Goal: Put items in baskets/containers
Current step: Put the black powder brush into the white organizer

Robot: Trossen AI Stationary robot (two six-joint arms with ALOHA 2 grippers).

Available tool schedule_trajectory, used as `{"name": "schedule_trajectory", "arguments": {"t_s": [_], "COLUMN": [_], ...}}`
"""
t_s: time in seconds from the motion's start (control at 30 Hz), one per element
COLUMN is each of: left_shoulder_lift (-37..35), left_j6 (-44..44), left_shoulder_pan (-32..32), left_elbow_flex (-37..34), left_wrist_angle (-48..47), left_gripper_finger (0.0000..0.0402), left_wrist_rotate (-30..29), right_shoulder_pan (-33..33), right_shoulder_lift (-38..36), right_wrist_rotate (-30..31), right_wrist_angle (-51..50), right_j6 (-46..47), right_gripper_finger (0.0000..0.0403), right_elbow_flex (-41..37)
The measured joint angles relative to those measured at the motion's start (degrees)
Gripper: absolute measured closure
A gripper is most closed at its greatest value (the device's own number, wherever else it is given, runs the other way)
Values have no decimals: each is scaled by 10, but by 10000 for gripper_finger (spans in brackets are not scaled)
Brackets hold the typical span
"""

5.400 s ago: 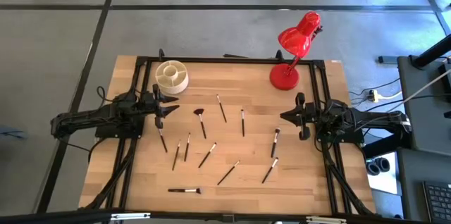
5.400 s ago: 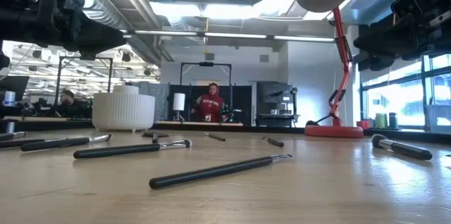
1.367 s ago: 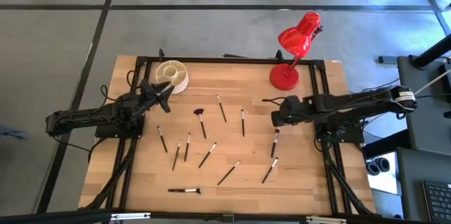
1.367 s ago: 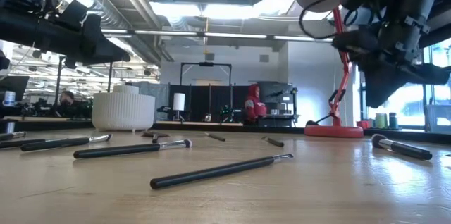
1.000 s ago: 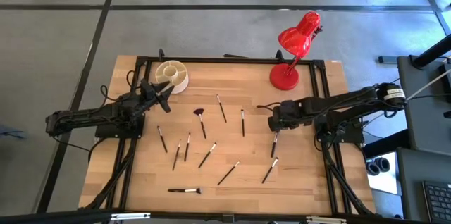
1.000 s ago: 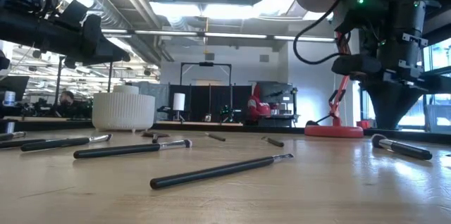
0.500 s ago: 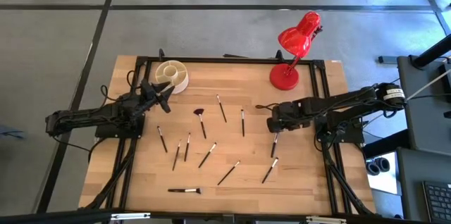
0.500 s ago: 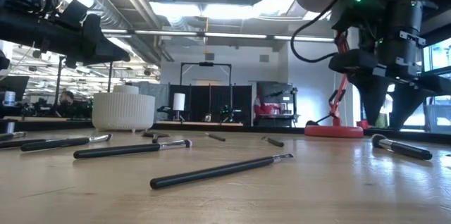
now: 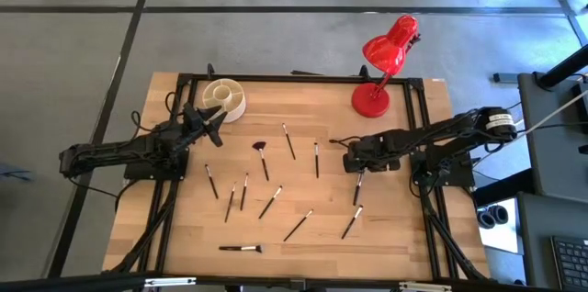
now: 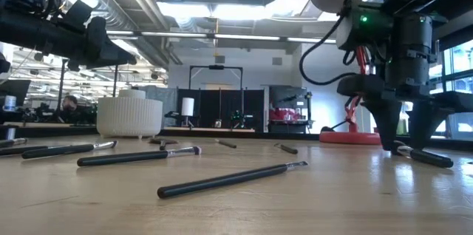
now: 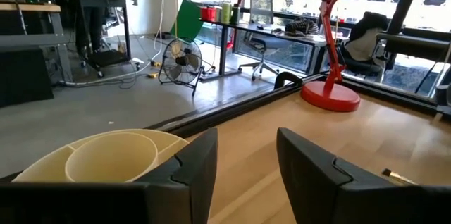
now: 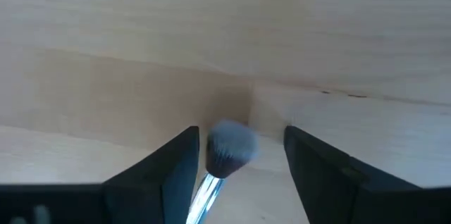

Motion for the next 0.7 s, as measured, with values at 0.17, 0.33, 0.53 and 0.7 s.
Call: {"name": "schedule_trajectory", "arguments": {"t_s": [0.17, 0.33, 0.53, 0.7], "left_shoulder_lift": [0, 0, 0, 0], "left_j6": [0, 0, 0, 5], "left_shoulder_pan": [0, 0, 0, 0], "left_elbow_flex": [0, 0, 0, 0], "left_wrist_angle": [0, 0, 3, 4], "left_gripper_finger": [259, 258, 258, 258], "left_wrist_rotate": [0, -1, -1, -9], "right_shoulder_pan": [0, 0, -22, -60], "right_shoulder_lift": [11, 13, 15, 26], "right_wrist_rotate": [3, 3, 64, 135], "right_wrist_angle": [-2, 13, 109, 280], "right_j6": [-2, -8, -86, -243], "right_gripper_finger": [236, 339, 387, 396], "right_elbow_flex": [6, 21, 56, 97]}}
